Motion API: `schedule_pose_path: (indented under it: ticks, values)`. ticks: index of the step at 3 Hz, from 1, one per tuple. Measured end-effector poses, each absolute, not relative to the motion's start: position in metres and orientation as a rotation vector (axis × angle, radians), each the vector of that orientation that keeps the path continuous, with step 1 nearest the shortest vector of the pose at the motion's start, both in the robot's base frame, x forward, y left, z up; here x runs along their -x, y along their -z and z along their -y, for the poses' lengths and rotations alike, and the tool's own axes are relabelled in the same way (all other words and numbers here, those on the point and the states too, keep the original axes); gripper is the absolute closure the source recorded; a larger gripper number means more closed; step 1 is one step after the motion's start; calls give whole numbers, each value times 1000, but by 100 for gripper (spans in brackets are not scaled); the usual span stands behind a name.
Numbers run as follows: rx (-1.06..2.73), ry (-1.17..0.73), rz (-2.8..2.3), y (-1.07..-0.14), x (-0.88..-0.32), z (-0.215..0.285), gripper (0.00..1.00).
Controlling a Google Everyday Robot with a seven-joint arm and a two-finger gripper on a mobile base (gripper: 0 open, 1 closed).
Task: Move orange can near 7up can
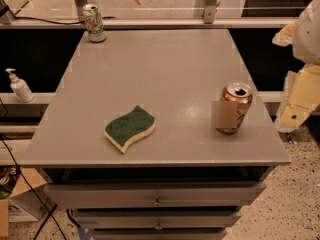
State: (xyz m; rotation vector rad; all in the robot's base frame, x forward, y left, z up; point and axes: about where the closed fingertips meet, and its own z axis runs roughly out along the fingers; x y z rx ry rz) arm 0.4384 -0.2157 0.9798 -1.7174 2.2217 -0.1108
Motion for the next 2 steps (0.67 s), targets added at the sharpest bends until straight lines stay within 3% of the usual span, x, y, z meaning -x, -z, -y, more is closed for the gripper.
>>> schedule_pose_path:
  ticks: [2]
  values:
    - [1680, 31, -2185, -968, -444, 210, 0]
